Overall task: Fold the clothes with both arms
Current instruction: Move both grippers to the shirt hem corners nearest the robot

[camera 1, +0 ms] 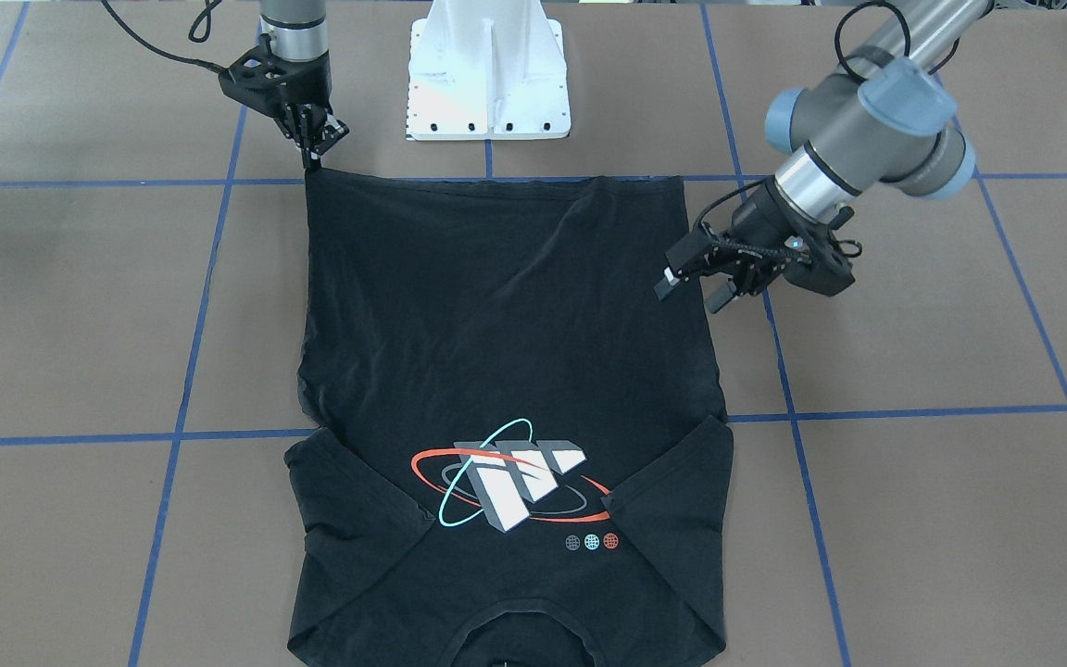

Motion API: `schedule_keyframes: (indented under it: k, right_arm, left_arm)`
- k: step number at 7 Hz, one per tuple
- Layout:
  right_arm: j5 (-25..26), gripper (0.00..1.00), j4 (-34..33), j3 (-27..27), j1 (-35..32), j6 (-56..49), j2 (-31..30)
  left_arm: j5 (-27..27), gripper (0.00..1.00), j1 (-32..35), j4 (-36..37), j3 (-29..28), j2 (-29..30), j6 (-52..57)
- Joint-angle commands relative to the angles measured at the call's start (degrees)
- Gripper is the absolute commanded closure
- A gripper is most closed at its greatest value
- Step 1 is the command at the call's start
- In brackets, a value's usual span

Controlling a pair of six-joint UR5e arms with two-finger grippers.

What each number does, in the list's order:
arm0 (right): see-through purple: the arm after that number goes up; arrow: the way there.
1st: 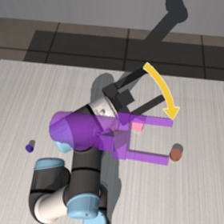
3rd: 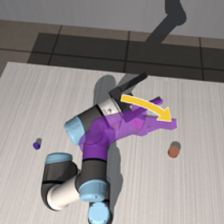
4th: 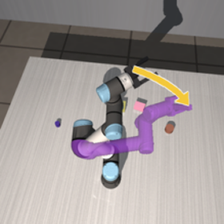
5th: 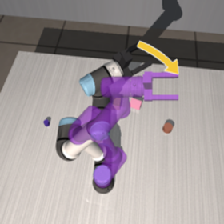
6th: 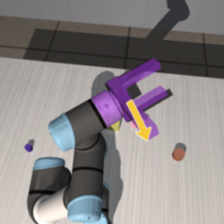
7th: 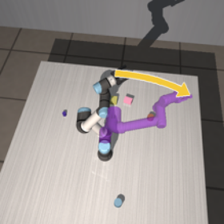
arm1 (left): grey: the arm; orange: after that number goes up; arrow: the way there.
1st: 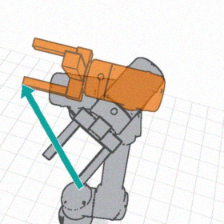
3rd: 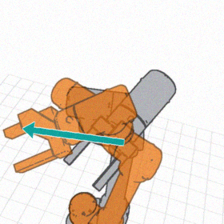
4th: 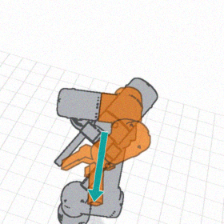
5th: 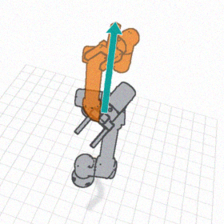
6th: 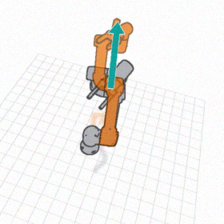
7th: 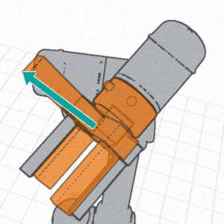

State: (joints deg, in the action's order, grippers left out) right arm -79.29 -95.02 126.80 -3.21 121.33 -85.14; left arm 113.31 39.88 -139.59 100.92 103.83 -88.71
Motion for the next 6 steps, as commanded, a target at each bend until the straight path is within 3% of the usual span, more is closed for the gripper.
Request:
schedule_keyframes:
  k: [1,2,3,6]
  right_arm:
    - [-1.03,1.0,0.09,0.82,0.39,-0.04,-0.99]
    - [-1.04,1.0,0.09,0.82,0.4,-0.04,-1.08]
    - [-1.04,1.0,0.09,0.82,0.31,0.05,-1.08]
    - [-1.04,1.0,0.09,0.91,0.31,0.14,-0.99]
  left_arm:
    - [-12.01,0.01,-10.91,20.48,13.79,-2.84,-5.24]
    - [-15.02,0.01,-16.19,25.89,17.69,-4.93,-8.03]
    - [-22.36,0.03,-22.77,25.77,20.51,-10.09,-10.76]
    - [-28.57,0.07,-32.83,20.61,21.95,-17.78,-20.78]
